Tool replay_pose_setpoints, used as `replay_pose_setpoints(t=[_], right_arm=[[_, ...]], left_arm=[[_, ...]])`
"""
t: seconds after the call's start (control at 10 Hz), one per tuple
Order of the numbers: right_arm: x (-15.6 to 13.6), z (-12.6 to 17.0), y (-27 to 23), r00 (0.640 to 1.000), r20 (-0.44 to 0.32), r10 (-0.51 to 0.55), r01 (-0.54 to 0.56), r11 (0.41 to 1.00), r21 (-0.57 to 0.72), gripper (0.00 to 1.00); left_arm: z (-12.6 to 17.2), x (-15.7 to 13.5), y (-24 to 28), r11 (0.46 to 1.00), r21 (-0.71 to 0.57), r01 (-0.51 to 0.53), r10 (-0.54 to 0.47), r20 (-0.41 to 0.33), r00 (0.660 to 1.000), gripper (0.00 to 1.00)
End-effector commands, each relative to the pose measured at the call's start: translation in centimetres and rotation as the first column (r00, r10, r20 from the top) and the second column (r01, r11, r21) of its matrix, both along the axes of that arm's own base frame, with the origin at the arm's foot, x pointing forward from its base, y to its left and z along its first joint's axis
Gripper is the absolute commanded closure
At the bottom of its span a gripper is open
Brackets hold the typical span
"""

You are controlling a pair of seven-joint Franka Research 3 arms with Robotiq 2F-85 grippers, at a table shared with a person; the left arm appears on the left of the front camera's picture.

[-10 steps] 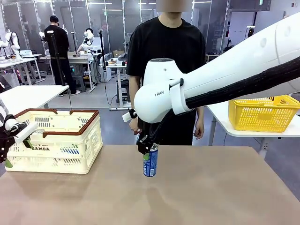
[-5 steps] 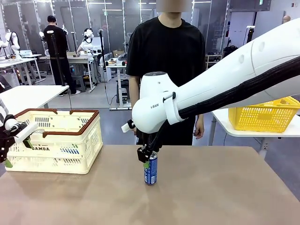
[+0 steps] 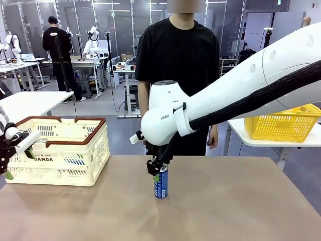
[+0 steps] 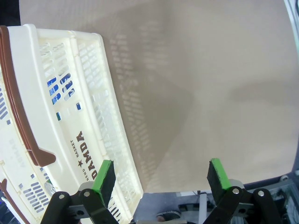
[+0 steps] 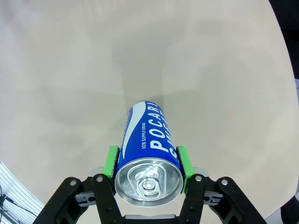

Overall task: Place the drinks into the Shopping basket.
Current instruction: Pick up one drink and place it into the Shopping basket.

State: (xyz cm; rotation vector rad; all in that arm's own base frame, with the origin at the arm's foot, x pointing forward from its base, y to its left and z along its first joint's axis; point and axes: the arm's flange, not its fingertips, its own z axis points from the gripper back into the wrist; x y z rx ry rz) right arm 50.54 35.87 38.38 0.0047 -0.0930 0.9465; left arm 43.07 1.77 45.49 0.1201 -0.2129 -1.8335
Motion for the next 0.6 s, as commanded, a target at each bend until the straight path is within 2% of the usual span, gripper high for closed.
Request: replay_pose_setpoints(t=[0.0, 0.3, 0.5], right_arm=[[0.44, -0.18, 0.18, 1.0, 0.026, 0.001, -0.001, 1.0, -0.02, 0.31], [0.4, -0.06, 0.06, 0.999, 0.037, 0.035, -0.034, 0.999, -0.036, 0.03], [0.21, 0.33, -0.13, 0.999, 0.028, 0.044, -0.043, 0.998, -0.047, 0.0]], left_arm=[[-0.07, -0.36, -0.01, 1.0, 0.003, -0.006, 0.006, 0.001, 1.0, 0.0], [-0.07, -0.36, -0.01, 1.0, 0.003, -0.006, 0.006, 0.001, 1.0, 0.0], [-0.07, -0.36, -0.01, 1.0, 0.003, -0.006, 0.006, 0.001, 1.0, 0.0]])
